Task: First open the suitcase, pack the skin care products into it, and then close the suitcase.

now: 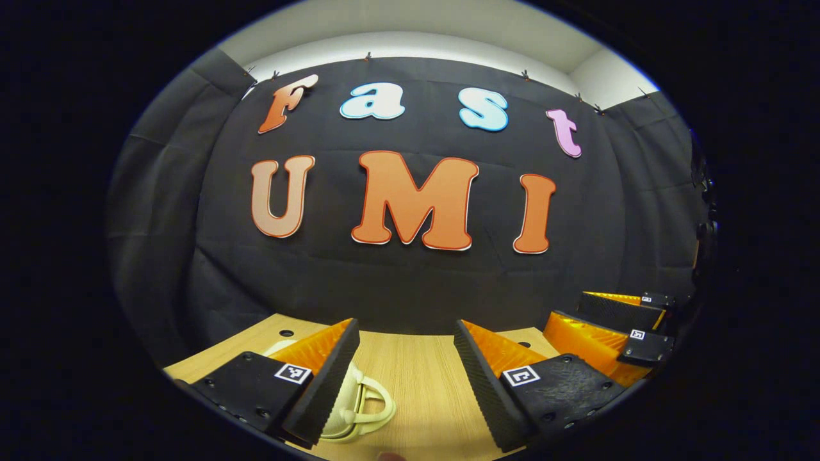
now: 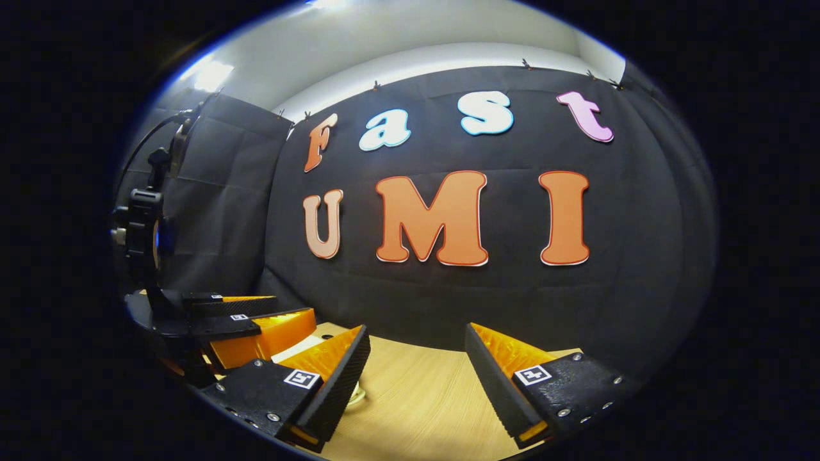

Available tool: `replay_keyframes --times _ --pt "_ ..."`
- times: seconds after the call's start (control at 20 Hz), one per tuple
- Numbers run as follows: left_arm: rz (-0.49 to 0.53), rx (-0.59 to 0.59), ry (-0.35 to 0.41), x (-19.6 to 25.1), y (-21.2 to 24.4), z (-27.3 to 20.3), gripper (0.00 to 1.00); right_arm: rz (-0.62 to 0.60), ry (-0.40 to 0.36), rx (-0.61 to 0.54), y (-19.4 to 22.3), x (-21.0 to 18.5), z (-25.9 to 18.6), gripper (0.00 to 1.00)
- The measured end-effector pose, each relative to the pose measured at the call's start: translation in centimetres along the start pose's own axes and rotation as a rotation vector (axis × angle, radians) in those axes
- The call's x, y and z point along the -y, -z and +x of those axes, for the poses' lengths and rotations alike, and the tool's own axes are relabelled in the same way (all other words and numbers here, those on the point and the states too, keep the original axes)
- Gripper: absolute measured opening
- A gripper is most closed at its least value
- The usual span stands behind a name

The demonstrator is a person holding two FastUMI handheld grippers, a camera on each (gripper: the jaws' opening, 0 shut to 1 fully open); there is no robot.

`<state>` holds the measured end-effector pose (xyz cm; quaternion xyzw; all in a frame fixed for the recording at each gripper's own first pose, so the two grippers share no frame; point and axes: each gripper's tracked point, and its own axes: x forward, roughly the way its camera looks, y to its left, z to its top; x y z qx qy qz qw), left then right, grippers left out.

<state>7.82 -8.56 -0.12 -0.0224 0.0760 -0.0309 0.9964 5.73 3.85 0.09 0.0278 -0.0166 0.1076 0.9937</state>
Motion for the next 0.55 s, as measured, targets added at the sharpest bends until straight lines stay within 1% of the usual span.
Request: replay_keyframes --times 0.05,0.15,0.2,0.25,0.3,0.4,0.55 --pt "0.004 0.002 0.012 -0.3 -0.3 -0.3 0.93 -0.006 0.023 0.001 -0.3 0.1 -0.1 0.95" --pt "0.020 0.040 0.024 -1.4 -1.6 -0.5 0.93 -0.018 0.035 0.020 -0.9 -0.6 -0.3 0.95" --pt "0.033 0.058 0.024 -2.0 -1.9 -0.5 0.89 -0.030 0.049 0.021 -1.0 -0.7 -0.2 0.95" --pt "0.046 0.056 0.023 -2.5 -2.0 -0.6 0.89 -0.035 0.060 0.009 -0.8 -0.8 -0.3 0.95" --pt "0.053 0.053 0.031 -2.5 -1.7 -0.6 0.93 -0.035 0.068 0.000 -0.7 -0.9 -0.3 0.95" --pt "0.049 0.038 0.054 -2.9 -1.3 -0.3 0.93 -0.041 0.083 -0.003 -0.9 -1.2 -0.6 0.95" --pt "0.013 0.044 0.078 -4.2 -1.5 0.0 0.93 -0.065 0.112 -0.009 -1.5 -0.9 -1.2 0.95"
